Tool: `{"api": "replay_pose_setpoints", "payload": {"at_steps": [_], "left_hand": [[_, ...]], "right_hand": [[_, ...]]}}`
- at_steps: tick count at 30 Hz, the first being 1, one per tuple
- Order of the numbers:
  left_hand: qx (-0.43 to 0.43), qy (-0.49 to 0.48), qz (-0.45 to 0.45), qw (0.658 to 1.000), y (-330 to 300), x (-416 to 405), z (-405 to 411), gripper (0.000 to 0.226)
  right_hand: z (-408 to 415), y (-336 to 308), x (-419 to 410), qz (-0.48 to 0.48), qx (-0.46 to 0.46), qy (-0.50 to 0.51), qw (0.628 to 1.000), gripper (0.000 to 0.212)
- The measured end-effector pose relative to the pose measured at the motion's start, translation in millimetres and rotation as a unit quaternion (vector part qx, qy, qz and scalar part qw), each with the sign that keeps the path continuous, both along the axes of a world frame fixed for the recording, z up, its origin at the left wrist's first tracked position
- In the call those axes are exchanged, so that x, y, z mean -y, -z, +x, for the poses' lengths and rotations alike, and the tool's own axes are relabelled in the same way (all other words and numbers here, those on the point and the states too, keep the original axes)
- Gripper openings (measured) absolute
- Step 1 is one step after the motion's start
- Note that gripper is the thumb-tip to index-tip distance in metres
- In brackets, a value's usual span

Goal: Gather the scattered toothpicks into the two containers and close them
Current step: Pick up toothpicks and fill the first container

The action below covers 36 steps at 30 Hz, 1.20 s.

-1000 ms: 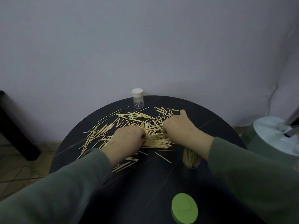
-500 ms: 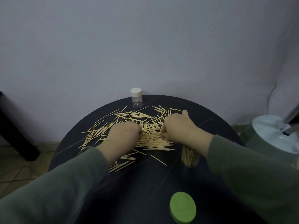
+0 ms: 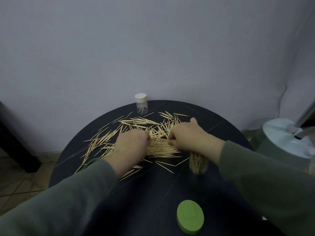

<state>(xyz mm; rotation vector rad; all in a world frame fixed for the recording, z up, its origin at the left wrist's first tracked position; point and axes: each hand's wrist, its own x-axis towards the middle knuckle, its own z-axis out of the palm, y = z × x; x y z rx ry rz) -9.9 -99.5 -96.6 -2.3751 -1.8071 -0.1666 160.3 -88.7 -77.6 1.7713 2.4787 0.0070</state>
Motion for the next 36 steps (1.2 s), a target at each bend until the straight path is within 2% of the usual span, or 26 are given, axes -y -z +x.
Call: {"api": "replay_pose_setpoints", "payload": {"at_steps": [6, 16, 20, 24, 28, 33, 36], "left_hand": [[0.007, -0.014, -0.003, 1.0, 0.2, 0.3, 1.1, 0.015], [0.092, -0.039, 0.003, 0.995, -3.1, 1.0, -1.3, 0.018], [0.186, -0.043, -0.002, 0.982, -5.0, 2.8, 1.2, 0.018], [0.344, -0.028, -0.004, 0.938, -6.0, 7.3, 4.9, 0.013], [0.466, 0.002, -0.017, 0.885, -10.6, 16.4, 15.6, 0.01], [0.597, 0.054, -0.068, 0.797, -11.1, 28.8, 34.8, 0.012], [0.649, 0.071, -0.096, 0.752, -11.2, 38.6, 48.4, 0.014]], "right_hand": [[-0.5, -1.2, -0.5, 0.012, -0.004, 0.003, 1.0, 0.027], [1.8, -1.2, -2.1, 0.022, -0.021, 0.032, 0.999, 0.026], [4.6, -4.5, -0.6, 0.011, -0.061, 0.04, 0.997, 0.025], [19.6, -12.1, 4.1, 0.025, -0.162, 0.064, 0.984, 0.022], [40.5, -20.7, 13.8, 0.019, -0.288, 0.088, 0.954, 0.023], [59.3, -21.0, 34.7, -0.007, -0.501, 0.071, 0.862, 0.024], [67.5, -10.9, 46.6, -0.02, -0.571, 0.065, 0.818, 0.016]]}}
